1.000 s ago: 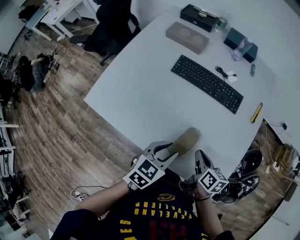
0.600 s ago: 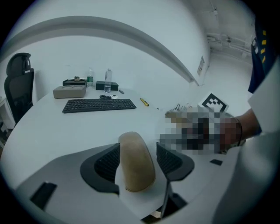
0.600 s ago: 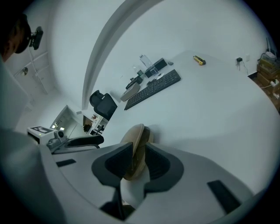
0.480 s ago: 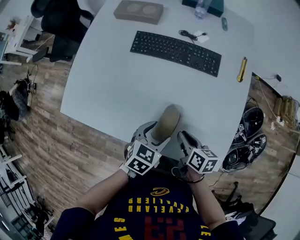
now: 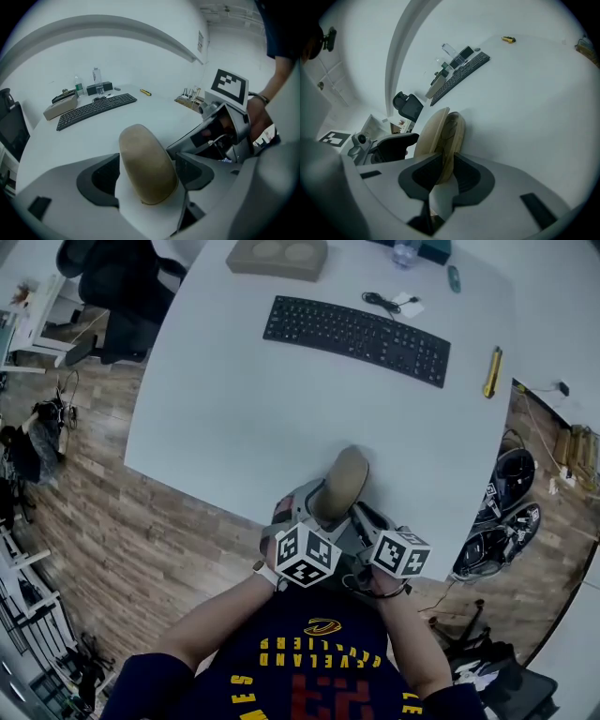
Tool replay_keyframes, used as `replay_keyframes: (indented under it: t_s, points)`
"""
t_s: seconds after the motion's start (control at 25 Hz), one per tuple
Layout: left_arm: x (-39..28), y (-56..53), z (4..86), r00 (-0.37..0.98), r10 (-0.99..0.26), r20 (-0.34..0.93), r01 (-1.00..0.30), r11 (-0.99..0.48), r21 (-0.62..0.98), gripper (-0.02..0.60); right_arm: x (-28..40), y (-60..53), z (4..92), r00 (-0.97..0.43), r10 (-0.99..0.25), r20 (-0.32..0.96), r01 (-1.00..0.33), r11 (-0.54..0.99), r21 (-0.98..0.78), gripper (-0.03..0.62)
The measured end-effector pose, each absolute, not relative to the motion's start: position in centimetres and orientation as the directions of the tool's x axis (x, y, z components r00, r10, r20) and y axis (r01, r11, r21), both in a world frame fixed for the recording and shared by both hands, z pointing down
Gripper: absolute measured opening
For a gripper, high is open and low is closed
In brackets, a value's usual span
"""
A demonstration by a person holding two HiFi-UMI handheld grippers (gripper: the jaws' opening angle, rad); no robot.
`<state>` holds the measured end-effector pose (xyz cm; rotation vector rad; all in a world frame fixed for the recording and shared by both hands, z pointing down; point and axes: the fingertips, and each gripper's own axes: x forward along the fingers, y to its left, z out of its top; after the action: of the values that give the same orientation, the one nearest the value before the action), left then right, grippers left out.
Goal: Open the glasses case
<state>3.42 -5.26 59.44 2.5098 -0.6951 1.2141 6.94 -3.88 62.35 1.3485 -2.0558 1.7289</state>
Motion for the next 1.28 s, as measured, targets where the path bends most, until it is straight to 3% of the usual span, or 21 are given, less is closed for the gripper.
replay_keyframes:
  t_s: [0.4, 1.28]
  points:
    - [4.4, -5.7, 60.4, 0.531, -0.309, 0.789, -0.532, -0.847, 0.027, 0.368, 7.9, -4.1, 63.5, -0.598, -0.51, 0.618, -0.689, -0.067, -0.722, 0.055]
    - [-3.0, -9.8, 55.9, 0.473, -0.483, 0.737, -0.691, -0.722, -0.03, 0.367, 6.9, -4.5, 62.9, -0.601, -0.443, 0.665, -0.742, -0.002, -0.671, 0.048]
